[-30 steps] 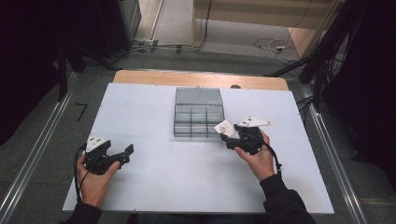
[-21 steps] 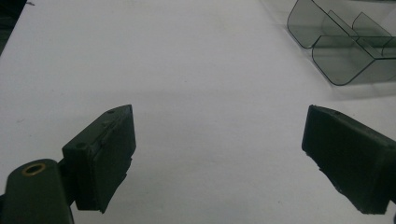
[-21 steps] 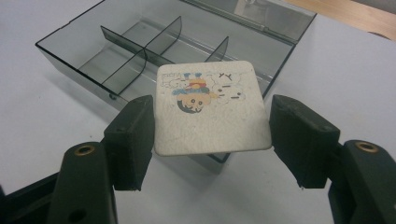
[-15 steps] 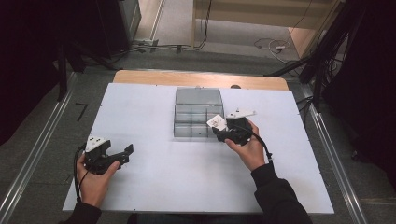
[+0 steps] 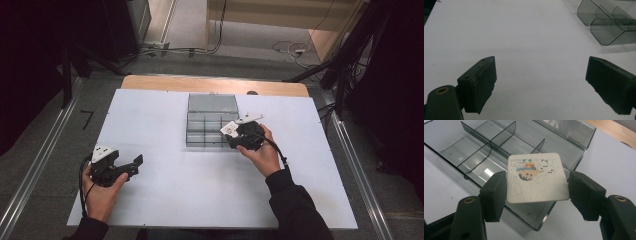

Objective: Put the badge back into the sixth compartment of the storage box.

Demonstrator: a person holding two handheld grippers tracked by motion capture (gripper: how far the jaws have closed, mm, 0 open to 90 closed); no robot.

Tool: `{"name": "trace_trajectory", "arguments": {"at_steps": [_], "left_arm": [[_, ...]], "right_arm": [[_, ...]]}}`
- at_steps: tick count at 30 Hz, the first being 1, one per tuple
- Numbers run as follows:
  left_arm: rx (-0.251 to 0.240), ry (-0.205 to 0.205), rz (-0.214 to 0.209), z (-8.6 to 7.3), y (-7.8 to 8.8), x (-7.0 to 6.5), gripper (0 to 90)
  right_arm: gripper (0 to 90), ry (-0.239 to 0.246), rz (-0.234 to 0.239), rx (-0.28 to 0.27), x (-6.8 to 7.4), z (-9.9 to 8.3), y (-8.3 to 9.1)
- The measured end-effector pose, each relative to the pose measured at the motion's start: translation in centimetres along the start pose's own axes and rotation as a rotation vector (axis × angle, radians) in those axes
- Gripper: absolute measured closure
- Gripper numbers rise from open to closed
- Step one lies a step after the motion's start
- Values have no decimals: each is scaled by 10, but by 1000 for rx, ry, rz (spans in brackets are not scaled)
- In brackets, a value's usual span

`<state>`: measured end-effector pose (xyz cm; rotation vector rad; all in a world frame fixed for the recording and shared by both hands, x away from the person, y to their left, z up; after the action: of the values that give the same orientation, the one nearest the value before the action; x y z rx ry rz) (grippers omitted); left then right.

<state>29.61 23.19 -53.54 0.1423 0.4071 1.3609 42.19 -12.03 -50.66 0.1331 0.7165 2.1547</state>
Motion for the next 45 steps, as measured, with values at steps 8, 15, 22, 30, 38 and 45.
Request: {"name": "trace_trajectory", "arguments": {"at_steps": [8,15,22,30,38,45], "left_arm": [[0,1,1,0,0,0,101],[0,1,0,0,0,0,101],[3,0,-1,-1,-1,0,101],[5,2,-2,-1,-1,0,101],[6,0,-4,-1,-1,-1,101],[5,0,-5,-1,-1,-1,101]], "right_arm": [[313,87,-13,57,0,3,0],[313,125,-19,103,-1,5,0],[312,169,-23,153,-1,6,-1],[312,195,-8,186,-2,8,1],[275,166,42,165,4,11,2],[276,125,40,122,3,17,4]]}}
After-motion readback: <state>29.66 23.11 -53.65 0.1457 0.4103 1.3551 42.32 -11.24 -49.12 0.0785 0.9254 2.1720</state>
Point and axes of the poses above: each handheld gripper's, and its own axes: y roughly backward along the jaws, z roughly out of its top, x roughly to its left, the point moved 7 cm from there along -y, roughly forward along the jaws, and after that the axes turned 13 degrees about -x, right-handed, at the moved point
